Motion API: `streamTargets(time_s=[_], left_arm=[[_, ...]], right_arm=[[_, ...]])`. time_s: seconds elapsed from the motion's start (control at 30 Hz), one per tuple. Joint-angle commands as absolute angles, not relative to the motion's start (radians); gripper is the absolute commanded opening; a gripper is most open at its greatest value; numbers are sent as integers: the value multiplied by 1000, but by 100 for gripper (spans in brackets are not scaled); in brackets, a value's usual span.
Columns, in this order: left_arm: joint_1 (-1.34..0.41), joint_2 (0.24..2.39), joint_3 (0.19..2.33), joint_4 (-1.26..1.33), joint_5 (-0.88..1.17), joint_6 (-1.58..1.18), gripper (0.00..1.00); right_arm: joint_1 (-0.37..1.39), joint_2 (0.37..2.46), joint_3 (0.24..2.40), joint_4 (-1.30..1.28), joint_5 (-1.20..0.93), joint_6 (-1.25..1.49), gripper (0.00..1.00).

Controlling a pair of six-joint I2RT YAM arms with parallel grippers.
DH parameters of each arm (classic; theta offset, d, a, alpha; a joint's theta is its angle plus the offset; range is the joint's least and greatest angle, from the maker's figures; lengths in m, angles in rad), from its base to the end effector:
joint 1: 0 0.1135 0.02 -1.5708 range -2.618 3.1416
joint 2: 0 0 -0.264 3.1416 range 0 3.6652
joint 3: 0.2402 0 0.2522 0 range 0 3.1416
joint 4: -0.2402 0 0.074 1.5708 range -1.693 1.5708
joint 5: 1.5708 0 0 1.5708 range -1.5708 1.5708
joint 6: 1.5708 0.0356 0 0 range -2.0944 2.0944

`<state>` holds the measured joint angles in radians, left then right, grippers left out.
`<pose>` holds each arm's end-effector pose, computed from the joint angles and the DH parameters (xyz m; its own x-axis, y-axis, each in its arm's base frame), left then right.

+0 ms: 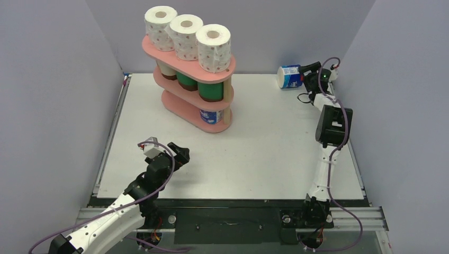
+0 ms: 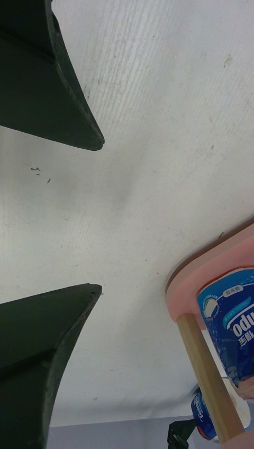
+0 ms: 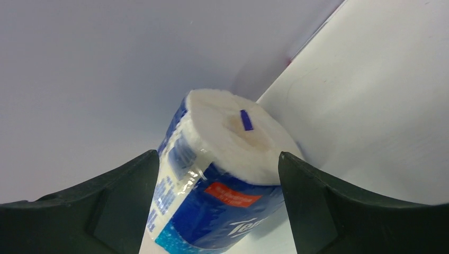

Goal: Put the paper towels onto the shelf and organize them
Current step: Adjust the paper towel at the corner of the board, then pick up the paper towel from the corner of the board.

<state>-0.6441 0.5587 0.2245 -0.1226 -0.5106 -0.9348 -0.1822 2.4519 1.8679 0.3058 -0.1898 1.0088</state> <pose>0.1236 -0.0711 0.1834 -0.3488 -0.6158 -0.7065 -0.1809 0.7839 -0.5940 0.5577 -0.0959 0.1666 -0.1443 0.8716 -0.4685 0.2283 0.4901 0.8413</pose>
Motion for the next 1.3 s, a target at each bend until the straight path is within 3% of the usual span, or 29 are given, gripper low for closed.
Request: streamTargets(time_s=[0.0,0.67,0.97,1.27], left_arm=[[-637,555,228,-63,-514,-935,98],[-638,448,211,-95,-479,-921,97],[-638,479,208,-56,-462,-925,97],[-638,532,223,-26,-461,-920,98]], right_arm=[[-145,2435,1929,345,-221,1014,78],[-47,2141,1406,576,-152,1077,74],[-106,2090,1381,510,-160,1032,77],[-122,2180,1523,466,-170,1017,78]])
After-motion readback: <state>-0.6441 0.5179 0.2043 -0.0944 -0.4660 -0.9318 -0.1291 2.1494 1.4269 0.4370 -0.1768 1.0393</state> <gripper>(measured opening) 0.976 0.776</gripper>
